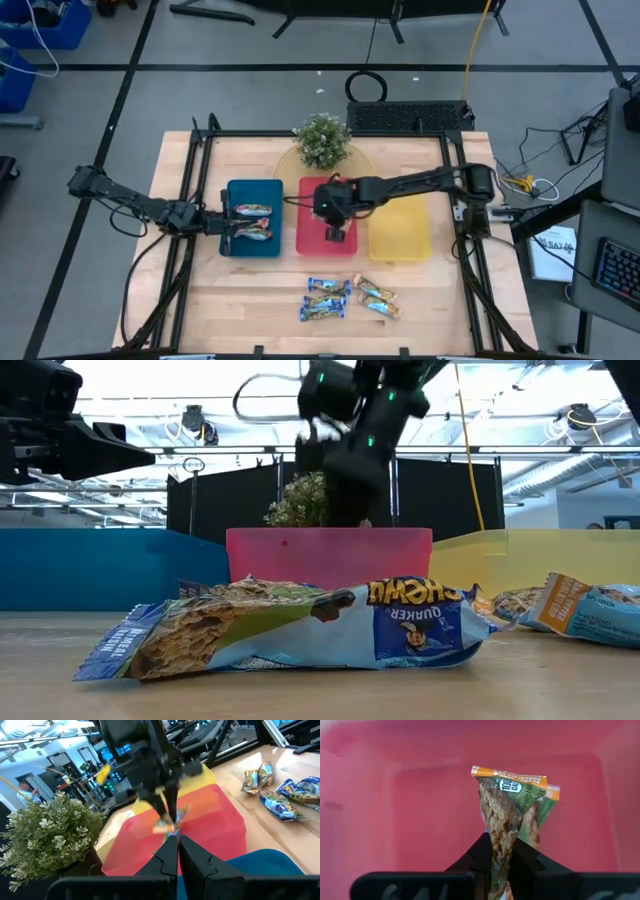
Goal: Pick and place Granola Bars by type
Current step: Put the bottom yellow granola bar into the red bin
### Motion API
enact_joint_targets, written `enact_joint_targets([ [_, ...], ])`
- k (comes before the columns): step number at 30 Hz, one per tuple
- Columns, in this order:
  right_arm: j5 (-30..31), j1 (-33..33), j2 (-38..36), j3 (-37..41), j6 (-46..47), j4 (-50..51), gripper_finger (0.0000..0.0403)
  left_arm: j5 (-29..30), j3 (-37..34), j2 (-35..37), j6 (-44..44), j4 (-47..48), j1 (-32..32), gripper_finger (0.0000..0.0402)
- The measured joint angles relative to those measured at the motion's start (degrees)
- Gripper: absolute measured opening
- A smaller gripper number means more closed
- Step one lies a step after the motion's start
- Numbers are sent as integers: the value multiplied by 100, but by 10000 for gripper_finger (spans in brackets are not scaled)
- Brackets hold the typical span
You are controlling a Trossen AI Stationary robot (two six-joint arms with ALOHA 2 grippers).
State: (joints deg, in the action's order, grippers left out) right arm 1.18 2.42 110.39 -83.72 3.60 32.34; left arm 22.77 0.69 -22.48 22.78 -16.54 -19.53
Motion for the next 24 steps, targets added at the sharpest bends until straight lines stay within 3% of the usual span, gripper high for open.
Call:
enact_joint_targets([
  [8, -1, 61, 474, 0, -461, 45, 37, 50, 0, -2, 43, 0, 2, 24],
  [18, -55, -38, 336, 0, -437, 136, 132, 63, 0, -2, 66, 0, 0, 24],
  [24, 120, -118, -392, 1, -420, 465, 158, 45, 0, -2, 70, 0, 2, 24],
])
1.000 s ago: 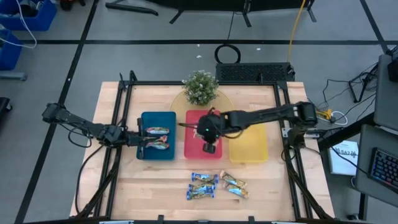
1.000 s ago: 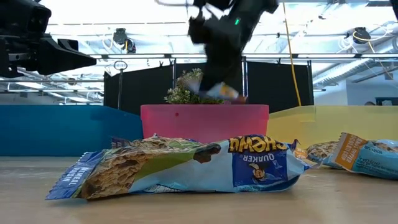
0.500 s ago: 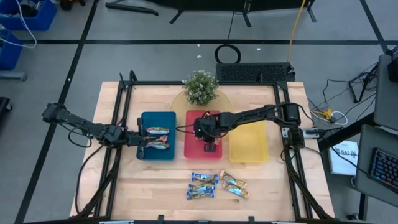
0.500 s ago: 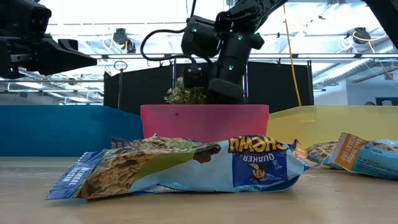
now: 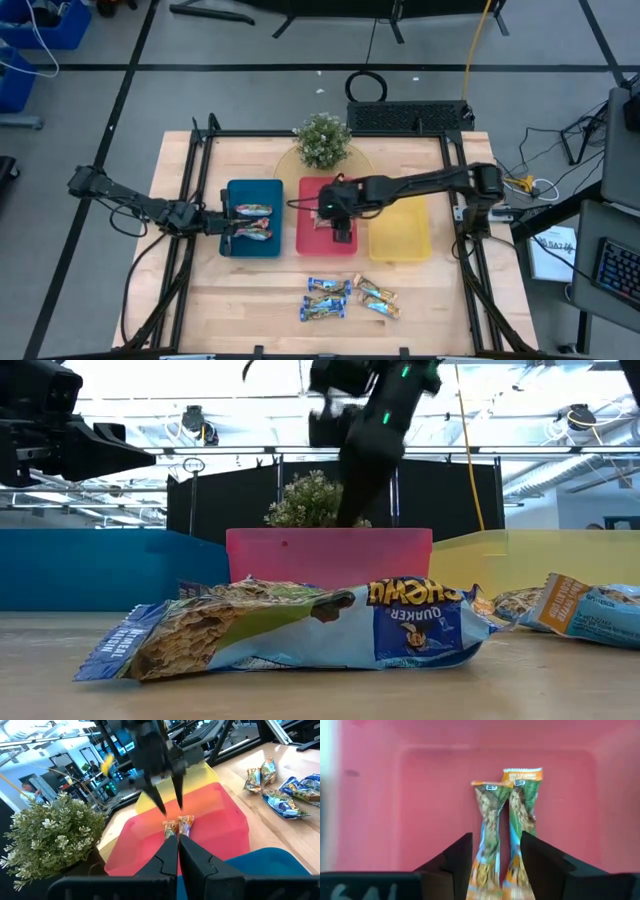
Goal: Pick and place Granola Bars by type
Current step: Put the bottom yellow granola bar into the red bin
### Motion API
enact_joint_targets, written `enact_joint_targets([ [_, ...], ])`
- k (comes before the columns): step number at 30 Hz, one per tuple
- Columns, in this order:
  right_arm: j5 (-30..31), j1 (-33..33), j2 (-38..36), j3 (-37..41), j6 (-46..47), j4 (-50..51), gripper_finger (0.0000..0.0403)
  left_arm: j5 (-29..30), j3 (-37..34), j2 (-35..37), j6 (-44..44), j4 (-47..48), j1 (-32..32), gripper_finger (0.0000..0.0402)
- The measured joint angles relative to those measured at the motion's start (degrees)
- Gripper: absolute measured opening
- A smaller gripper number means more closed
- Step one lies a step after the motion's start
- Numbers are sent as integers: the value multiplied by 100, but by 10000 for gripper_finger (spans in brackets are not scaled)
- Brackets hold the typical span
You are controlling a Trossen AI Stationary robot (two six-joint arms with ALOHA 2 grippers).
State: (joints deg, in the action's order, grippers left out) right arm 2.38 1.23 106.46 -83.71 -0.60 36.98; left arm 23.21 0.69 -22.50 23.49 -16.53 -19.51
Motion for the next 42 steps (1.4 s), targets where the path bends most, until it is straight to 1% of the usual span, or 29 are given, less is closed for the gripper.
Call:
enact_joint_targets([
  [2, 205, -101, -379, 1, 155, 202, 158, -1, 0, 1, 0, -2, 0, 24],
  [4, 230, -242, -772, -1, 207, 456, 156, -3, 0, 0, 0, -3, 0, 24],
  [7, 304, -647, -1334, -1, 462, 842, 151, -4, 0, 0, -5, -2, 0, 24],
  [10, 693, -1268, -1711, -3, 1114, 1109, 149, -6, 0, 2, -13, -2, 0, 24],
  [13, 1024, -2046, -1767, -3, 1681, 1301, 149, -12, 0, 0, -22, -4, 0, 24],
  [16, 1338, -2769, -1644, -1, 2598, 1408, 146, -19, 0, 0, -33, -2, -2, 24],
  [20, 1317, -3506, -1310, -3, 4007, 1386, 139, -28, 0, 2, -162, 0, 0, 24],
  [22, 1044, -3830, -1033, -3, 4610, 1351, 134, -29, 0, 2, -213, 0, -1, 24],
  [24, 573, -4119, -752, -3, 5207, 1262, 131, -34, 0, 1, -283, -1, 0, 24],
  [26, 203, -4326, -456, -3, 5730, 1105, 130, -35, 0, 1, -306, 0, 0, 24],
  [27, 120, -4400, -314, -3, 5933, 1051, 131, -40, 0, 0, -315, 1, -2, 24],
  [30, -257, -4519, 10, -1, 6273, 1127, 137, -41, 0, 2, -457, 2, 0, 24],
  [33, -401, -4551, 181, 1, 6512, 1352, 145, -41, 0, 2, -528, 2, 0, 24],
  [39, -366, -4525, 340, 1, 6591, 1469, 170, -40, 0, 2, -542, 2, -2, 24],
  [42, -142, -4454, 369, 1, 6587, 1650, 180, -39, 0, 0, -533, 2, 0, 24],
])
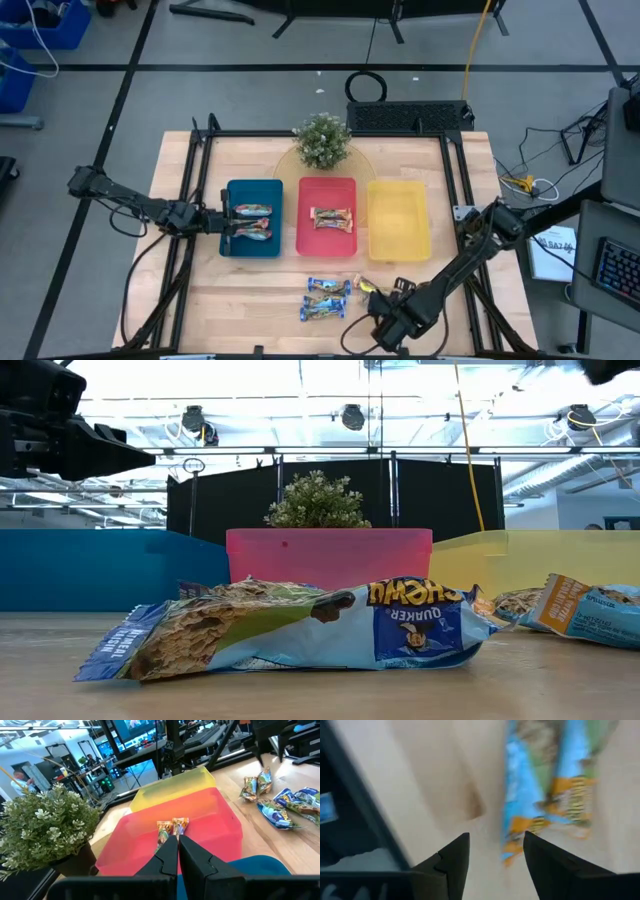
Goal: Pick and place Granola Bars by type
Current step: Put the bottom yellow granola bar into the red bin
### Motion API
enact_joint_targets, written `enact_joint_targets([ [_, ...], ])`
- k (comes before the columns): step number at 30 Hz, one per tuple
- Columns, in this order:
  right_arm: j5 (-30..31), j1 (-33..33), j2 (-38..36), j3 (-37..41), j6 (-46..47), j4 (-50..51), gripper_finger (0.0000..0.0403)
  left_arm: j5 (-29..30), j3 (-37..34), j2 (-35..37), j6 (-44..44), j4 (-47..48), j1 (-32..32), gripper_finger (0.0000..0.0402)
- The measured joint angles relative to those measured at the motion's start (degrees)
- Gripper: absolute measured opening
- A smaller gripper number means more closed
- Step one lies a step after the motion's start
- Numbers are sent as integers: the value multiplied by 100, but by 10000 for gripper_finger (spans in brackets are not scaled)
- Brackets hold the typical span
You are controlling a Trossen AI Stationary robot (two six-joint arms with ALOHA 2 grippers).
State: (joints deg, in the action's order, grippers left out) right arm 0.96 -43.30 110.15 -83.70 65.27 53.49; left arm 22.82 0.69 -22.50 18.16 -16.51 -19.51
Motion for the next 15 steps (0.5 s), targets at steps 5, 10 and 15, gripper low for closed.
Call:
enact_joint_targets([
  [5, 203, 106, -5, 120, -11, -56, 184, 2, 0, 0, 8, 4, 0, 24],
  [10, 85, 91, 0, 486, 5, -686, 182, 3, 0, 0, 8, 80, 0, 24],
  [15, -106, 93, -8, 872, 157, -1273, 181, 7, 0, 0, 8, 141, 0, 24],
])
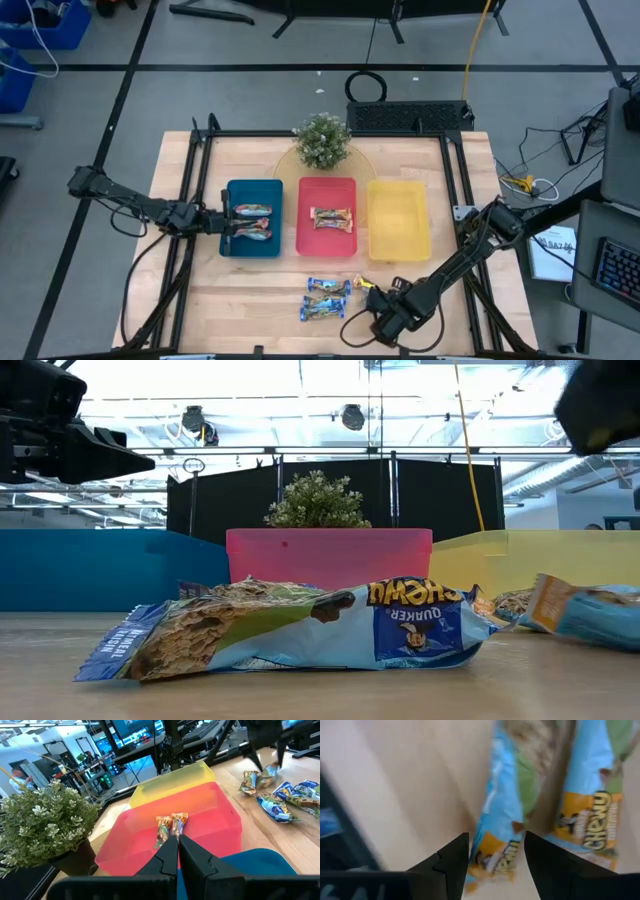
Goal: Pick and place Granola Bars by type
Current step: Put the bottom yellow granola bar into the red bin
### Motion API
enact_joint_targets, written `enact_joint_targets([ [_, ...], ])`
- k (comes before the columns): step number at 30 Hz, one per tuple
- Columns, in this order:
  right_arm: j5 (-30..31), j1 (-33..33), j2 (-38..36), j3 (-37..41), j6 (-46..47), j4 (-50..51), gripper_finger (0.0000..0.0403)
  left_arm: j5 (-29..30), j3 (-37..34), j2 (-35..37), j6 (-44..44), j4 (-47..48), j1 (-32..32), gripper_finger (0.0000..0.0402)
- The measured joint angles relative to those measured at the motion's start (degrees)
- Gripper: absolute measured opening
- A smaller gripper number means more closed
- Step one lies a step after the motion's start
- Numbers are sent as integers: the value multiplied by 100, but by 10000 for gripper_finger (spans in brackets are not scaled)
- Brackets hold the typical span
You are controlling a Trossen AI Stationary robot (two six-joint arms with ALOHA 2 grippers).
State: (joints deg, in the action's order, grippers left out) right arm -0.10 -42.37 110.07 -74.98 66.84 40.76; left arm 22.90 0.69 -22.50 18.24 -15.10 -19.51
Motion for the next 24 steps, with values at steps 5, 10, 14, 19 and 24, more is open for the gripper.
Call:
enact_joint_targets([
  [5, 0, -8, -48, 456, -1, -562, 180, 15, 0, 2, 0, -3, 0, 24],
  [10, 29, -8, -55, 763, -1, -934, 180, 15, 0, 2, -2, -3, -2, 24],
  [14, 48, -6, -36, 771, 72, -894, 167, 15, 0, 0, -2, -3, -2, 24],
  [19, 20, 52, -32, 659, 129, -920, 105, 15, 0, 1, -2, -5, -1, 24],
  [24, -39, 120, -7, 350, -335, -993, 46, 15, 0, 2, -4, -5, -2, 24],
])
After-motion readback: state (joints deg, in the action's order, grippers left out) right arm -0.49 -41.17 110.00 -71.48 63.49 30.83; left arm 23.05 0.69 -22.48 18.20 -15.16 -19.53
